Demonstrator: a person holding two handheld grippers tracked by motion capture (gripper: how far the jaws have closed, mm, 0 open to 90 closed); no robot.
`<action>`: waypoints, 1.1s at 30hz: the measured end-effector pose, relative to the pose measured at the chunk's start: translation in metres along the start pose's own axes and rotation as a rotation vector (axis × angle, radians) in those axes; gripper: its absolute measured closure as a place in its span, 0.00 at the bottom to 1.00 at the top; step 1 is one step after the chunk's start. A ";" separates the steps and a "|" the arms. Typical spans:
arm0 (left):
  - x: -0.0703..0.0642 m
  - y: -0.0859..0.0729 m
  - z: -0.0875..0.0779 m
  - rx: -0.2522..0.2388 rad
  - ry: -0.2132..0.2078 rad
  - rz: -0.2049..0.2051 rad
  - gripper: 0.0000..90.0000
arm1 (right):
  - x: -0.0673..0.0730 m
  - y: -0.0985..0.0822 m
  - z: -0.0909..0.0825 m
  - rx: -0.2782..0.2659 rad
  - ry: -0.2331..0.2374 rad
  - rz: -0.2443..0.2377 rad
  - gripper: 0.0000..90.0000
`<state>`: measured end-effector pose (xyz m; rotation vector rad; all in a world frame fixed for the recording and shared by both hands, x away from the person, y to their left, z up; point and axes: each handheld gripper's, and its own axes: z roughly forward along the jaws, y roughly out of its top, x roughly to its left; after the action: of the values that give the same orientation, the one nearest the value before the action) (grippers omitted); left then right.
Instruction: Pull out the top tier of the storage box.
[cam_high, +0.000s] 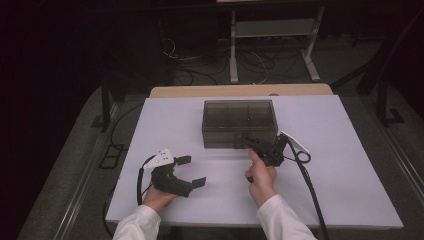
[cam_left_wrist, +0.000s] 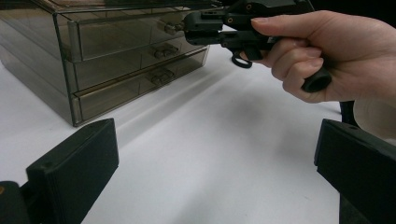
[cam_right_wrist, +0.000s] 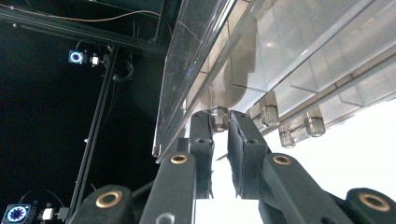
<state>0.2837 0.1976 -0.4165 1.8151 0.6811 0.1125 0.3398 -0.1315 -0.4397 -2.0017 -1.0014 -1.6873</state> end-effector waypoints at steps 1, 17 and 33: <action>0.000 0.000 0.000 0.000 0.000 0.000 0.00 | 0.000 -0.001 0.000 0.000 -0.002 -0.004 0.88; 0.000 0.000 0.001 0.004 -0.002 0.001 0.00 | -0.001 -0.009 -0.010 0.003 0.010 0.007 0.88; 0.000 0.000 0.001 0.008 -0.001 0.002 0.00 | -0.002 -0.012 -0.014 0.012 0.001 -0.028 0.75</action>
<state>0.2843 0.1966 -0.4171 1.8232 0.6793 0.1102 0.3210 -0.1330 -0.4400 -1.9884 -1.0411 -1.6922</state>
